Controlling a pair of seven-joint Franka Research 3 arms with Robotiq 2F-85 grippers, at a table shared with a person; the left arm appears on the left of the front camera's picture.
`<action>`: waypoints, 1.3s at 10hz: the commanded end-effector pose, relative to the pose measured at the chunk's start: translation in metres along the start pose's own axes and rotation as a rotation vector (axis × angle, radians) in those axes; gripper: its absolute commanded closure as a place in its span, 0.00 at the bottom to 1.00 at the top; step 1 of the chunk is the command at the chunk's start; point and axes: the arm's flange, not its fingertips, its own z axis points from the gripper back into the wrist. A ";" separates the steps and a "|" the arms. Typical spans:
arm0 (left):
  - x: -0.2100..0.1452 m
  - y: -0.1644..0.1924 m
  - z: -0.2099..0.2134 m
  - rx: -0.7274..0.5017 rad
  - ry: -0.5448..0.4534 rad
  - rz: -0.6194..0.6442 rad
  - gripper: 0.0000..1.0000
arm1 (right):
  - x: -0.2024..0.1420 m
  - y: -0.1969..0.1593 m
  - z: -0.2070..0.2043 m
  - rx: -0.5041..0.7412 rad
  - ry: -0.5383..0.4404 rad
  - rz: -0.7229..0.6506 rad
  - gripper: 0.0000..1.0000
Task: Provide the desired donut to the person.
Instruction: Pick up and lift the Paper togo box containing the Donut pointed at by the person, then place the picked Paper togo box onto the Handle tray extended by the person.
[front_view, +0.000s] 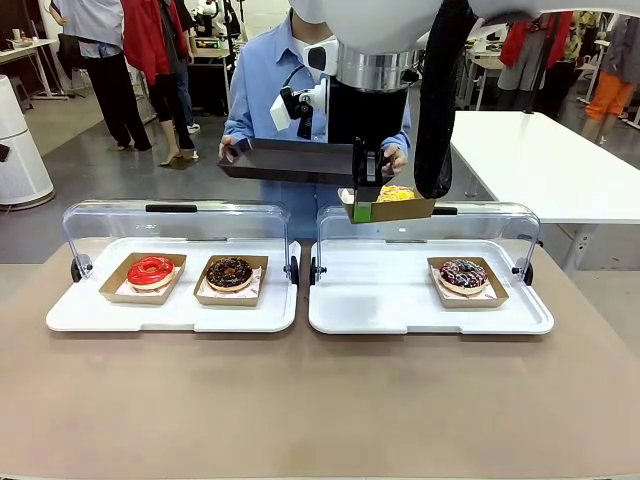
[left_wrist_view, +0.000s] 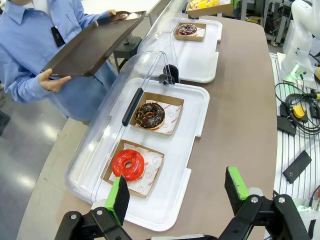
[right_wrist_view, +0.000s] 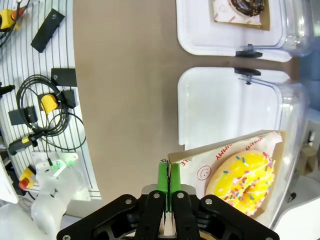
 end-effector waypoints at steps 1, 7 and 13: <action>0.001 -0.001 0.000 -0.002 -0.014 0.004 0.00 | -0.002 0.002 0.002 -0.006 0.002 -0.004 1.00; 0.001 -0.001 0.000 -0.002 -0.014 0.004 0.00 | -0.002 0.002 0.002 -0.006 0.002 -0.004 1.00; 0.001 -0.001 0.000 -0.002 -0.014 0.004 0.00 | -0.002 0.002 0.002 -0.006 0.002 -0.004 1.00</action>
